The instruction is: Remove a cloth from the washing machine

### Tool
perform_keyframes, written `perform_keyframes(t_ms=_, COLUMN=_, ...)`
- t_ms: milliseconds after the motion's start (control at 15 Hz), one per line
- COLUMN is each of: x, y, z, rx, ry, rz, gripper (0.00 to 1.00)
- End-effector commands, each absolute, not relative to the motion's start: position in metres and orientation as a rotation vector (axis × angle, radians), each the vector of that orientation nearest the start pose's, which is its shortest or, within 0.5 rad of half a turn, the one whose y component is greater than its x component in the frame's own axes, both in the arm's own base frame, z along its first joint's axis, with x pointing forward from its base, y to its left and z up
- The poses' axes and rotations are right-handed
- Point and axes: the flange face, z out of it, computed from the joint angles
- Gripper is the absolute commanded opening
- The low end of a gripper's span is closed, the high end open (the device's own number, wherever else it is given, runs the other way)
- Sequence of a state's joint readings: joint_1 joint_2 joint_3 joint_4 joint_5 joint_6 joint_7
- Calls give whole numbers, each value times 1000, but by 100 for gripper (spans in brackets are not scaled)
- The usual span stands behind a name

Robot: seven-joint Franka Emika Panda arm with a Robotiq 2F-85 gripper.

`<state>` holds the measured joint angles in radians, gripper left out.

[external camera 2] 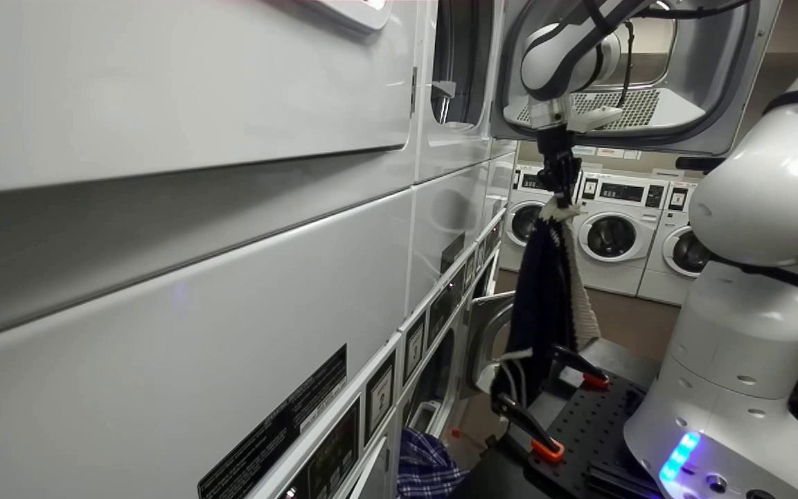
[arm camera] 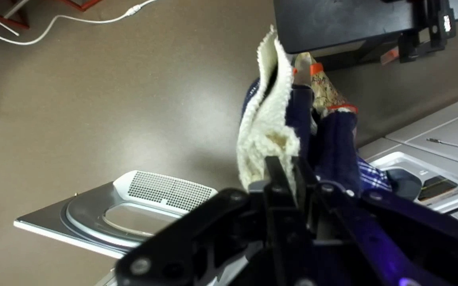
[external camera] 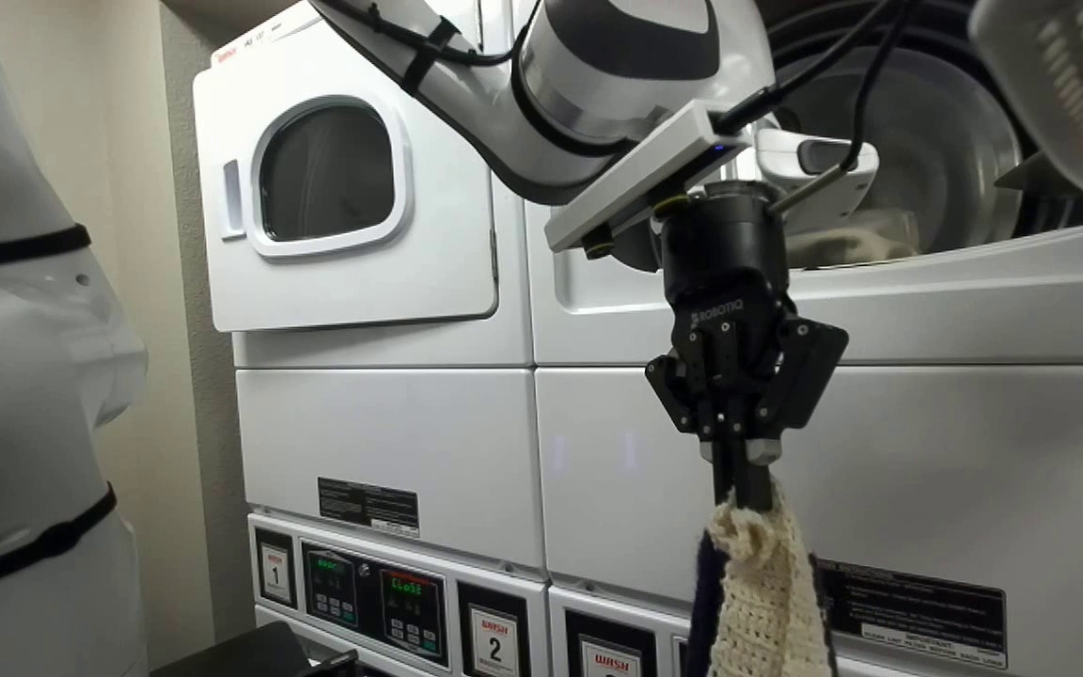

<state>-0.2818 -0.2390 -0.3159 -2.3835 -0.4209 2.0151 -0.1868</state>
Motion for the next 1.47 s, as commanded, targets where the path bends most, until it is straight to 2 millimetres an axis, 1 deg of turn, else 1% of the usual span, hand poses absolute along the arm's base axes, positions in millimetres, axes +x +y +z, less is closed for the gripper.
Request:
perform_keyframes(t_ms=0, x=357, y=-260, z=409, rx=-3311, ry=334, rz=223, gripper=6)
perform_keyframes(t_ms=200, x=359, y=-259, z=408, rx=-3302, ry=343, rz=165, gripper=6)
perform_keyframes(t_ms=267, x=359, y=-259, z=409, rx=-3297, ry=349, rz=162, gripper=36)
perform_keyframes(t_ms=333, x=359, y=-259, z=409, rx=-3295, ry=352, rz=155, gripper=38)
perform_keyframes(t_ms=467, x=359, y=-258, z=411, rx=-3296, ry=343, rz=156, gripper=50)
perform_keyframes(t_ms=667, x=357, y=-257, z=415, rx=-3302, ry=340, rz=144, gripper=74)
perform_keyframes(t_ms=800, x=357, y=-256, z=417, rx=-3305, ry=337, rz=130, gripper=88)
perform_keyframes(t_ms=867, x=357, y=-256, z=419, rx=-3306, ry=335, rz=121, gripper=96)
perform_keyframes(t_ms=933, x=358, y=-255, z=421, rx=-3306, ry=335, rz=111, gripper=100)
perform_keyframes(t_ms=1200, x=365, y=-246, z=441, rx=-3288, ry=331, rz=41, gripper=100)
perform_keyframes(t_ms=1400, x=373, y=-232, z=474, rx=-3252, ry=312, rz=-52, gripper=100)
